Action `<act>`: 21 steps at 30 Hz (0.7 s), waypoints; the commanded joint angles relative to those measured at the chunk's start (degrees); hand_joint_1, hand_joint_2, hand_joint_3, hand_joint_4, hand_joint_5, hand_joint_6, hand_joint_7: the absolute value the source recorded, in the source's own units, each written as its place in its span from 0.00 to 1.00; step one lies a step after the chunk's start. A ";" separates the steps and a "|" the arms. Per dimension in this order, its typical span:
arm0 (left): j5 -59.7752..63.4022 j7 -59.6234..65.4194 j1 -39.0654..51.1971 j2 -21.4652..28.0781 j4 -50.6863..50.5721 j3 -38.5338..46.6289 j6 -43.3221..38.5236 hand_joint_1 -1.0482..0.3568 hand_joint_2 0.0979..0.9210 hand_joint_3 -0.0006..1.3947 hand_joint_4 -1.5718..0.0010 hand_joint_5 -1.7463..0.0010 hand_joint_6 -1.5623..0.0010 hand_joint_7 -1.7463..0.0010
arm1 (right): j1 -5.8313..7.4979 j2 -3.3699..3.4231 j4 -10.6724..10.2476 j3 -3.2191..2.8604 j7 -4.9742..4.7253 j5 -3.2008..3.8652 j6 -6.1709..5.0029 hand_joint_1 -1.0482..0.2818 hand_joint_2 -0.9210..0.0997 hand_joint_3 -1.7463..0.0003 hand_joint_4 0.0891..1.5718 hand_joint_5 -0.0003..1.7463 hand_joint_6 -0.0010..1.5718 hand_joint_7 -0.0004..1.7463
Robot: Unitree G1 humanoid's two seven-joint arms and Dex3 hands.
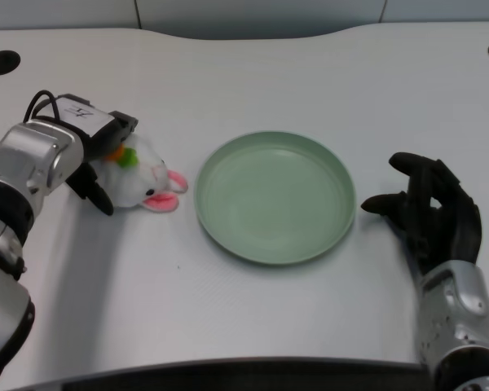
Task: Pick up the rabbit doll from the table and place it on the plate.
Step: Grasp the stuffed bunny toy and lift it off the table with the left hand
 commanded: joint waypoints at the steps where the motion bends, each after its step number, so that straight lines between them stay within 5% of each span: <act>1: 0.19 2.19 -1.35 -0.14 0.31 -0.53 -0.63 0.01 0.95 0.01 0.96 0.98 0.97 0.99 | 0.49 0.17 -0.23 -0.06 0.04 0.17 -0.41 0.47 0.00 0.73 0.49 0.77 0.46 0.62; 5: -0.48 3.35 -1.64 -0.09 0.31 -0.36 -1.31 0.03 0.94 0.00 0.94 0.97 0.95 0.98 | 0.26 -0.17 0.09 0.49 -1.78 -0.76 0.08 0.47 0.00 0.74 0.49 0.77 0.45 0.62; 10: -0.32 6.75 -1.50 0.30 0.03 -0.56 -3.02 0.04 0.92 0.00 0.93 0.96 0.92 0.97 | 0.60 -0.12 -0.26 0.16 -0.29 -0.29 0.01 0.47 0.00 0.73 0.47 0.77 0.44 0.62; 21: -0.60 0.79 -1.79 -0.55 1.08 -0.89 -1.64 0.04 0.92 0.00 0.90 0.93 0.90 0.98 | 0.48 0.24 -0.66 -0.16 -0.71 -0.20 -0.07 0.47 0.00 0.75 0.49 0.77 0.46 0.63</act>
